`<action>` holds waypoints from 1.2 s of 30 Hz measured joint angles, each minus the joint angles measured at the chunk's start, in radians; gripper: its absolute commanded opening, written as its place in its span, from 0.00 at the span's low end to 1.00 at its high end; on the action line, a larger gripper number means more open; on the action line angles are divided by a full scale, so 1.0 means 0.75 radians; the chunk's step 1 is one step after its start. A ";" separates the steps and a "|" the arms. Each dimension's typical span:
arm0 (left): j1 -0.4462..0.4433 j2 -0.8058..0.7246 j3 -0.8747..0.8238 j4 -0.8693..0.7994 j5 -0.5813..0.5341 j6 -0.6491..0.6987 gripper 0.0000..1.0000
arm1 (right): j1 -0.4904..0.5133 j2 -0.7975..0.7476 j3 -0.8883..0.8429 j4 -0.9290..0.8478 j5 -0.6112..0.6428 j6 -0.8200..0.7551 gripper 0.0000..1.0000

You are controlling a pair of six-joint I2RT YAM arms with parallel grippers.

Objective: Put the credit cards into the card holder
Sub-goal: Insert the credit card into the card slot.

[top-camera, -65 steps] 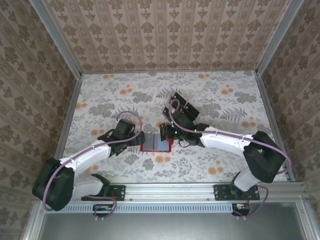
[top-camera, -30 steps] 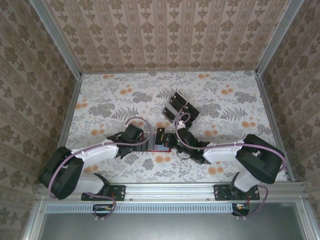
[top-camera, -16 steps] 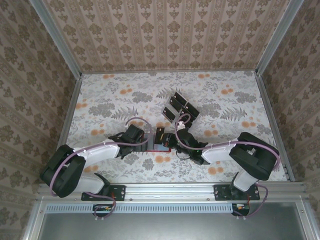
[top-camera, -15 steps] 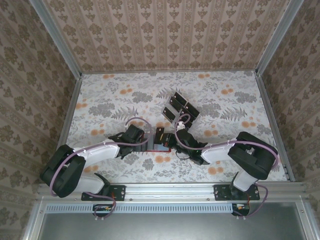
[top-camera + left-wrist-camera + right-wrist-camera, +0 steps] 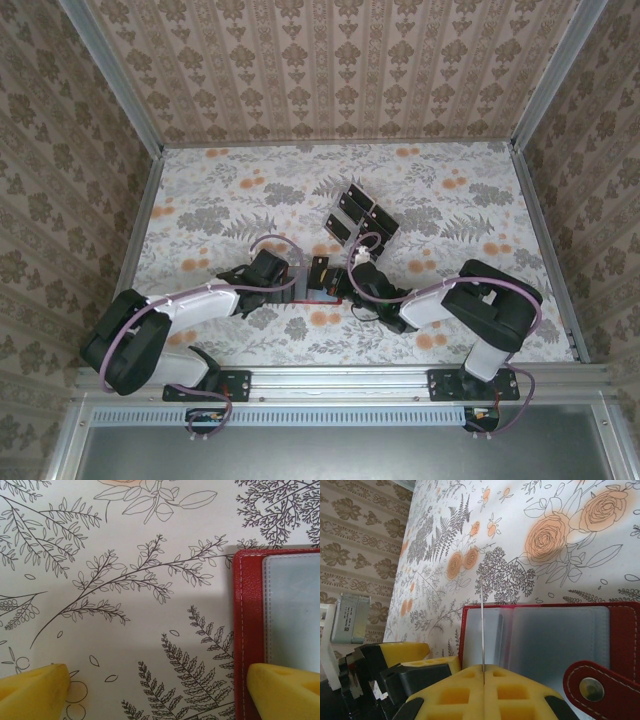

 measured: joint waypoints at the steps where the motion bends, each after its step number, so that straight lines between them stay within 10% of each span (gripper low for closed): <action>1: 0.000 0.000 -0.001 0.001 0.001 -0.001 1.00 | 0.000 0.002 -0.005 0.009 0.004 0.004 0.00; 36: 0.000 0.000 -0.005 0.010 0.001 -0.005 1.00 | 0.008 0.150 -0.016 0.210 0.012 0.104 0.00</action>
